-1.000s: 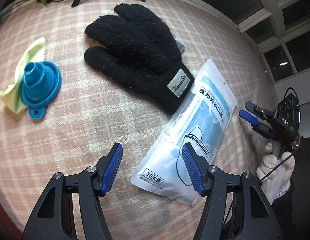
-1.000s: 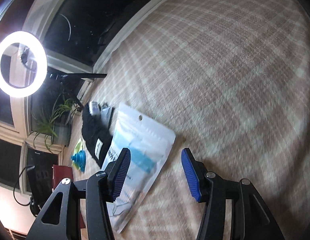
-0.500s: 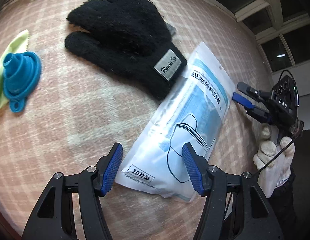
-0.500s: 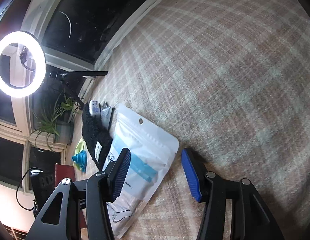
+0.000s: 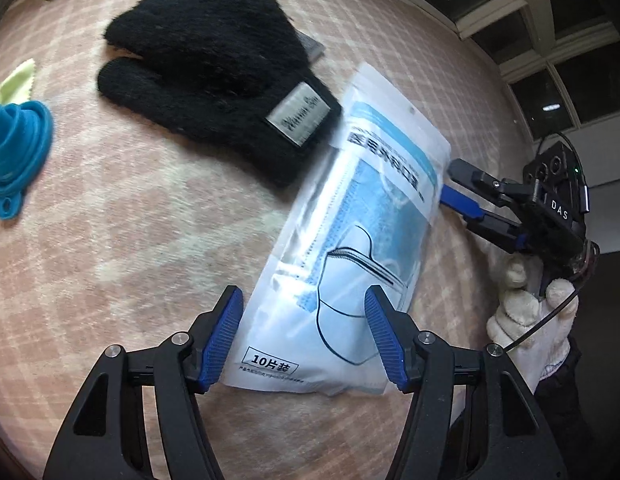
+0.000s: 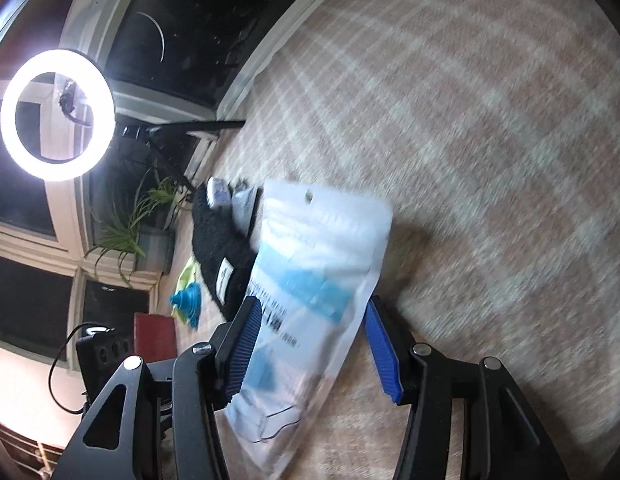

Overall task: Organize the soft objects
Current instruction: 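Close the left gripper on the mask bag while the right gripper grips it too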

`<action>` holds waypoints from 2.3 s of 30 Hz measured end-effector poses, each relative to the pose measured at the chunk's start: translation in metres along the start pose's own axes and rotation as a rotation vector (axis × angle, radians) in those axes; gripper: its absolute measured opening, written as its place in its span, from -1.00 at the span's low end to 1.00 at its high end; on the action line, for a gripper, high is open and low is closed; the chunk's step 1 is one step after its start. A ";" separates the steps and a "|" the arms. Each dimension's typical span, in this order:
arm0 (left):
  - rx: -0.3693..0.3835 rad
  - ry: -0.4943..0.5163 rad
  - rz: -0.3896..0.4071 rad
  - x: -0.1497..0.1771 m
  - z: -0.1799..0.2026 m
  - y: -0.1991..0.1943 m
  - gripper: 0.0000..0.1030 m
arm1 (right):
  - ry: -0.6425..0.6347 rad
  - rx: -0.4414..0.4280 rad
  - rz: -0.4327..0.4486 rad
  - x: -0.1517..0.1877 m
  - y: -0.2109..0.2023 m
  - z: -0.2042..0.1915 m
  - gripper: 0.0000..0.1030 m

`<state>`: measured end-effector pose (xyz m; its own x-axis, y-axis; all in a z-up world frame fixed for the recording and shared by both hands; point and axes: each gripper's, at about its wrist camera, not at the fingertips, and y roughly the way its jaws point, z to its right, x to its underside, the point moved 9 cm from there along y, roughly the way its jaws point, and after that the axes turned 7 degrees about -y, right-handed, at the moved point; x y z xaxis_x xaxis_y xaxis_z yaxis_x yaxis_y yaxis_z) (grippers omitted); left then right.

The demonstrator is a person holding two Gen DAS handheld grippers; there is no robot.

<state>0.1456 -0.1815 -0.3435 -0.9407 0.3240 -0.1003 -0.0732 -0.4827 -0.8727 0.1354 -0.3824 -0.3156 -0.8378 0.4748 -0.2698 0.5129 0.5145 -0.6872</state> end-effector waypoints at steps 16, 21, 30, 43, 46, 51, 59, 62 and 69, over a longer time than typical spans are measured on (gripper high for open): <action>0.070 -0.025 0.015 0.002 0.023 0.012 -0.02 | -0.085 0.076 -0.069 0.054 0.012 -0.031 -0.05; 0.049 -0.005 0.028 0.003 0.032 0.016 -0.20 | -0.094 0.097 -0.074 0.059 0.010 -0.030 -0.08; 0.066 -0.001 0.035 0.004 0.033 0.015 -0.37 | -0.055 0.065 -0.092 0.066 0.011 -0.028 -0.34; 0.151 -0.009 0.063 0.001 0.053 -0.001 -0.37 | -0.067 0.036 -0.015 0.056 -0.021 -0.040 -0.53; 0.168 -0.017 0.072 0.000 0.054 -0.006 -0.37 | -0.082 0.020 0.003 0.054 -0.030 -0.046 -0.58; 0.186 -0.013 0.094 0.000 0.053 -0.019 -0.38 | -0.099 -0.001 0.025 0.051 -0.040 -0.059 -0.61; 0.164 0.027 0.107 0.002 0.058 -0.021 -0.81 | -0.188 0.025 0.018 0.052 -0.027 -0.091 -0.75; 0.174 0.015 0.101 0.004 0.051 -0.019 -0.81 | -0.177 0.022 0.015 0.052 -0.027 -0.087 -0.76; 0.183 0.019 0.104 0.011 0.052 -0.019 -0.84 | -0.178 0.014 0.015 0.054 -0.031 -0.092 -0.76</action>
<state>0.1190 -0.2111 -0.3029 -0.9400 0.2796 -0.1957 -0.0370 -0.6535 -0.7560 0.0911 -0.3066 -0.2467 -0.8504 0.3478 -0.3948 0.5243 0.4972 -0.6913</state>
